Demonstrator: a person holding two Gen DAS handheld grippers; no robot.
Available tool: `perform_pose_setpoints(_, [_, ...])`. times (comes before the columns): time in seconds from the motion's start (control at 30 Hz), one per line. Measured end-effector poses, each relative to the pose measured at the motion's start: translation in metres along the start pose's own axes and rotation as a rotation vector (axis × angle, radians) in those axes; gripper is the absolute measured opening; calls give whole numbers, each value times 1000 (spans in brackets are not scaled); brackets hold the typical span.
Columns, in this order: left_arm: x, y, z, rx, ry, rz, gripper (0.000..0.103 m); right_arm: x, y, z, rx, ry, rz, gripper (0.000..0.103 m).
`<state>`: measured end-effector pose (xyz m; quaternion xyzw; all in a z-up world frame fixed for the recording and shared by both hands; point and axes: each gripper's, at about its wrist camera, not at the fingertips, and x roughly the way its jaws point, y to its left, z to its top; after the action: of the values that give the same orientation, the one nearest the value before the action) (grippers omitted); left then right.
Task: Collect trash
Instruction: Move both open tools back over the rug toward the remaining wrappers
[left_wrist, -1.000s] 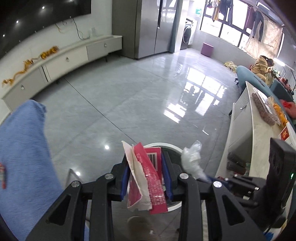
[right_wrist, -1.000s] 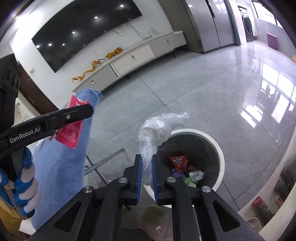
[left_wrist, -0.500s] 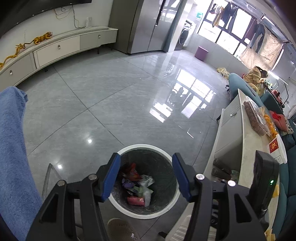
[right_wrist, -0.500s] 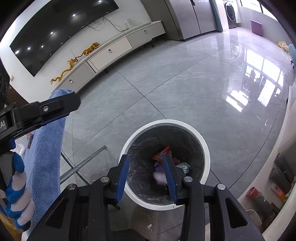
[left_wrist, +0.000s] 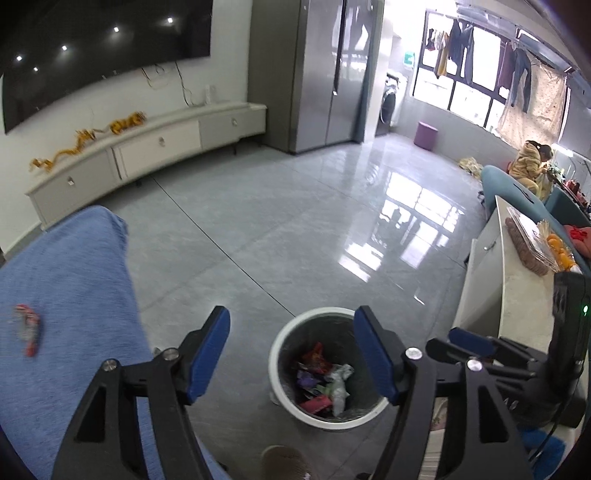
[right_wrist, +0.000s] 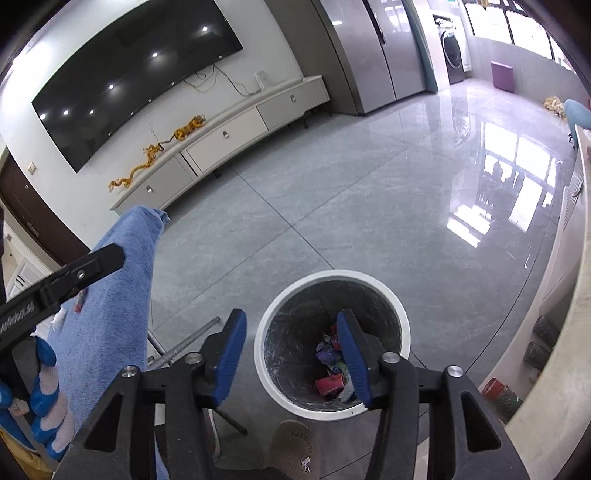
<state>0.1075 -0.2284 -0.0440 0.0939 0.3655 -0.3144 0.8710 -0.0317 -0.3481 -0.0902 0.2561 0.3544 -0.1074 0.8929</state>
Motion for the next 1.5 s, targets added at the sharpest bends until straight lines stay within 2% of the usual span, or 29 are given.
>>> perform_pose_setpoints(0.3, [-67,23,-11,-7,-106,70,69,-38,36,1,-48,-98,-38,79])
perform_pose_setpoints(0.43, [-98,35,-19,-12,-172,94,69,-56,56,3,-81,-149,-53,91])
perform_pose_setpoints(0.5, [-118,40,-25,3,-216,111,69,-65,66,3,-94,-175,-58,100])
perform_pose_setpoints(0.57, [-135,45,-29,11,-246,124,69,-72,75,3,-108,-203,-55,103])
perform_pose_setpoints(0.8, [-185,70,-45,9,-295,168,69,-99,120,3,-169,-315,-22,103])
perform_pose_setpoints(0.87, [-200,80,-50,-5,-318,188,73,-108,130,2,-188,-347,-15,103])
perform_pose_setpoints(0.93, [-213,90,-55,-27,-343,209,88,-114,139,2,-206,-367,-12,103])
perform_pose_setpoints(0.97, [-219,95,-58,-36,-356,217,89,-117,144,2,-214,-376,-14,103])
perform_pose_setpoints(1.3, [-265,142,-79,-131,-426,271,91,-129,194,-5,-295,-425,-27,103])
perform_pose_setpoints(1.5, [-277,170,-92,-185,-440,302,91,-125,223,-12,-337,-425,3,103])
